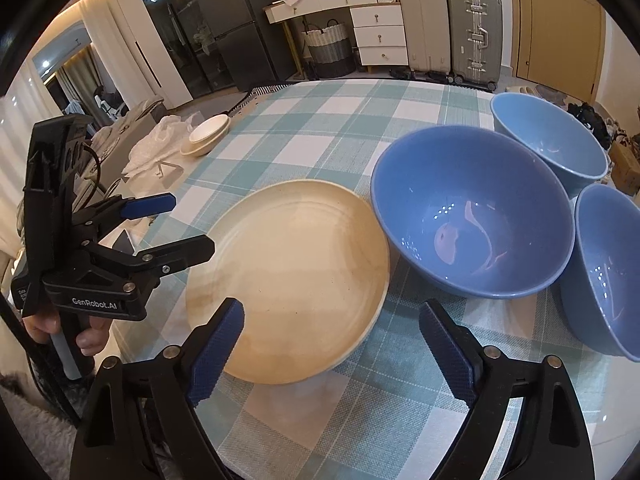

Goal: Organize plates and bowls
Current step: 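Move both open tools toward the nearest light-blue bowl, then close the left tool on the blue bowl rim while the right tool grips it too, then lift the light-blue bowl with both tools and carry it toward another bowl, then lower the held blue bowl into the other blue bowl with both tools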

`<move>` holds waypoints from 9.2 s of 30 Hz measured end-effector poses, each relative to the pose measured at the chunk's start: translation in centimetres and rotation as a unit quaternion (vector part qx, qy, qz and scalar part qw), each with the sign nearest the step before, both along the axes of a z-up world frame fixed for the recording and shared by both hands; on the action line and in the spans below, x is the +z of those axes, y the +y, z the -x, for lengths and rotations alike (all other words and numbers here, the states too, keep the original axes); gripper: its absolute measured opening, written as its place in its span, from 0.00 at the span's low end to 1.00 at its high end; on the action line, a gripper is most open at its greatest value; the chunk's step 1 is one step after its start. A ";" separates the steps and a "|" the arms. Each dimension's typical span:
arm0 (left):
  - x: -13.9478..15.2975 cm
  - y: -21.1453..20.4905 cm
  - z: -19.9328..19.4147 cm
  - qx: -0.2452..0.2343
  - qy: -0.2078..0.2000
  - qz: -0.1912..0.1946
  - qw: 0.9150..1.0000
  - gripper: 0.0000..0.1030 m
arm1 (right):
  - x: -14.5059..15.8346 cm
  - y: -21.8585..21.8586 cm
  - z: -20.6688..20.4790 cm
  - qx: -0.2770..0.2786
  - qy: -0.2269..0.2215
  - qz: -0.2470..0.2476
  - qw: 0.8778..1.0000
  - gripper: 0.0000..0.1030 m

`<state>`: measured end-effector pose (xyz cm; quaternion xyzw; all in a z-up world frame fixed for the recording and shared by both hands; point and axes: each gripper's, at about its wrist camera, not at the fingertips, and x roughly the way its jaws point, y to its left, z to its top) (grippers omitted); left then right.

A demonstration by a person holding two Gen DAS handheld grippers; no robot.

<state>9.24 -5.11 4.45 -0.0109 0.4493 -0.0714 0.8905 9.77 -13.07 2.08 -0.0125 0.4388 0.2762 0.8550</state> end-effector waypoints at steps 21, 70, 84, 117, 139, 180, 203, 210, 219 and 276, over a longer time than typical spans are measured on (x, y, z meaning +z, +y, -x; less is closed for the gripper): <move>5.7 -1.8 -2.2 -0.021 -0.043 0.017 0.999 0.98 | 7.0 -4.6 -0.5 -0.014 -0.032 -0.052 0.998 0.98; 8.2 -10.4 -16.4 -0.051 -0.038 0.001 0.998 0.98 | 9.5 -19.9 -11.1 -0.161 -0.059 -0.031 0.985 0.99; 6.4 -11.6 -20.6 -0.050 -0.025 -0.001 0.998 0.98 | 8.3 -21.1 -14.3 -0.163 -0.048 -0.021 0.985 0.99; 1.7 -15.6 -27.3 -0.064 0.015 -0.005 0.998 0.98 | 4.0 -22.9 -20.7 -0.182 -0.001 -0.002 0.983 0.99; -1.4 -19.7 -31.4 -0.089 0.049 0.009 0.995 0.90 | 0.8 -23.5 -24.4 -0.172 0.031 0.012 0.984 0.99; -2.0 -21.7 -31.8 -0.135 0.050 0.036 0.989 0.19 | -0.2 -22.2 -25.1 -0.160 0.026 0.027 0.986 0.25; 4.1 -21.3 -28.4 -0.139 -0.006 0.032 0.990 0.19 | 4.4 -21.7 -21.9 -0.165 -0.024 0.027 0.986 0.25; 6.9 -20.9 -26.0 -0.140 -0.026 0.035 0.989 0.19 | 6.6 -21.4 -20.1 -0.165 -0.042 0.028 0.985 0.25; 10.0 -20.2 -22.8 -0.137 -0.045 0.035 0.989 0.19 | 8.9 -20.8 -17.5 -0.163 -0.063 0.026 0.984 0.25; 12.1 -14.9 -8.7 -0.118 -0.058 0.023 0.991 0.20 | 10.0 -14.5 -6.9 -0.131 -0.077 -0.013 0.988 0.25</move>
